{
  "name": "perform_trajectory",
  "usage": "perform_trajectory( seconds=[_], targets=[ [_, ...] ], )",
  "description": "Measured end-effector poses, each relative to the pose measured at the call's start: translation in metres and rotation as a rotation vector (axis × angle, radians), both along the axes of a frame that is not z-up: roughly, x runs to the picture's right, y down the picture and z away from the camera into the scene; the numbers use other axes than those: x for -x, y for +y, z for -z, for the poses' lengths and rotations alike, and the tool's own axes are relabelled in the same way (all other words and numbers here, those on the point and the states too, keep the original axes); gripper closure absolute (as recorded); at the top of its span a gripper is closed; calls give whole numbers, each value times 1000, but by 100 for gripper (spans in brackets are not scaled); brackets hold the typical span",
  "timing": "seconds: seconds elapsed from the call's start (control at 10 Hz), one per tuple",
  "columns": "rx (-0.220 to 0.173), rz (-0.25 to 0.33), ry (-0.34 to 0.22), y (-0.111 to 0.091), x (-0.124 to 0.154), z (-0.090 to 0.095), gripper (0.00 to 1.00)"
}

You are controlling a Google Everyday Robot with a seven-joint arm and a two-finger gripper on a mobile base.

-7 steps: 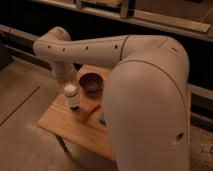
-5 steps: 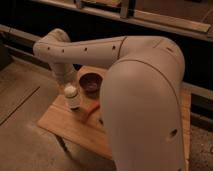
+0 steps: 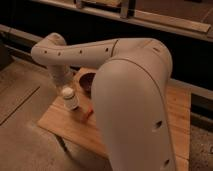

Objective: Place the ceramic cup over the eraser

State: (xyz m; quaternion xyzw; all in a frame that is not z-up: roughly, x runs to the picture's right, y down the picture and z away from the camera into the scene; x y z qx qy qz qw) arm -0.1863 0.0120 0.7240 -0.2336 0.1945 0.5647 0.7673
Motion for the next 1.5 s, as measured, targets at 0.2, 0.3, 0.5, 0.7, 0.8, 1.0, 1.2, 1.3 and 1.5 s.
perform_trajectory(
  seconds=[0.2,0.3,0.5,0.7,0.8,1.0,1.2,1.3,1.5],
  targets=[
    [8,1,1,2,-1,-6,100],
    [13,-1,2,4,-2,-10,100],
    [22,4,3,9,-2,-14,100],
    [25,12,-12,14,4,-18,100],
    [14,2,-33,11,9,-19,100],
    [-1,-10,-69,11,15,-24,100],
    [-2,-12,-75,14,11,-27,100],
    [2,-11,-67,16,5,-29,100],
    [9,-5,-52,20,-3,-33,100]
  ],
)
